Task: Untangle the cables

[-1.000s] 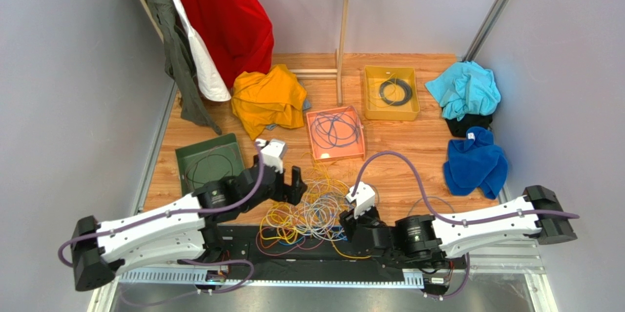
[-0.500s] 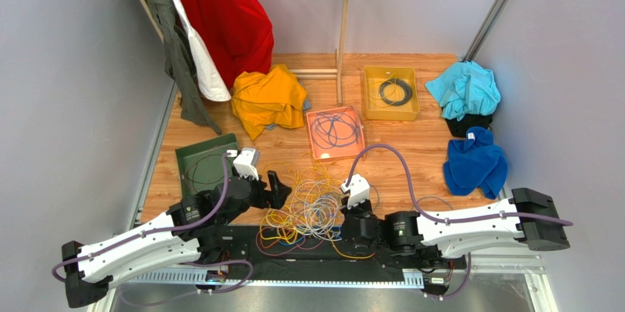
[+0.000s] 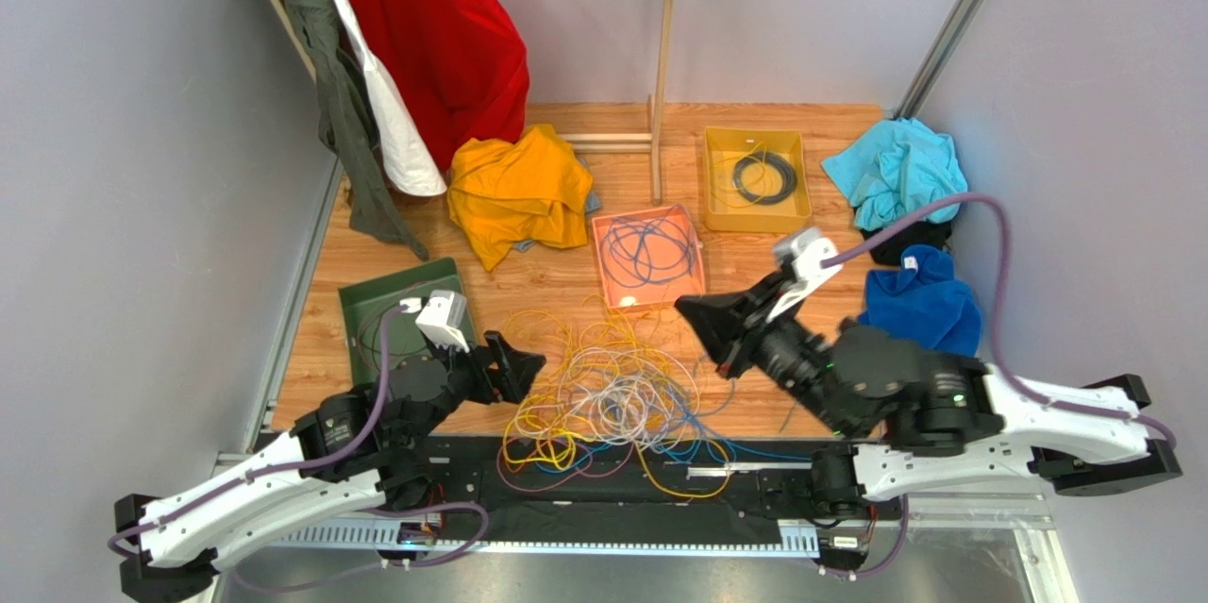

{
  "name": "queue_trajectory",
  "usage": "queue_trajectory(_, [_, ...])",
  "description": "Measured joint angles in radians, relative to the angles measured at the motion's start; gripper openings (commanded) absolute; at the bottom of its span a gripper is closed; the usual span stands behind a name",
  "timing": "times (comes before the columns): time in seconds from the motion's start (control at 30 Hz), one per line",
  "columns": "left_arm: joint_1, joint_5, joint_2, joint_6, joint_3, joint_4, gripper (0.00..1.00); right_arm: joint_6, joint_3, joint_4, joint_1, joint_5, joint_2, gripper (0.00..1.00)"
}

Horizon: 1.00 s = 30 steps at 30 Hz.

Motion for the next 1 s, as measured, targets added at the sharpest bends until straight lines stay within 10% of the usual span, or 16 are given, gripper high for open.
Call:
queue_trajectory(0.57, [0.0, -0.003, -0.098, 0.023, -0.008, -0.035, 0.99, -0.287, 0.64, -0.157, 0.009, -0.204, 0.323, 0.0])
queue_trajectory(0.77, [0.0, 0.154, -0.169, 0.108, -0.12, 0.175, 0.99, -0.3, 0.987, -0.171, 0.009, -0.304, 0.376, 0.0])
queue_trajectory(1.0, [0.0, 0.306, -0.056, 0.148, -0.183, 0.413, 0.97, -0.289, 1.031, -0.159, 0.009, -0.349, 0.35, 0.0])
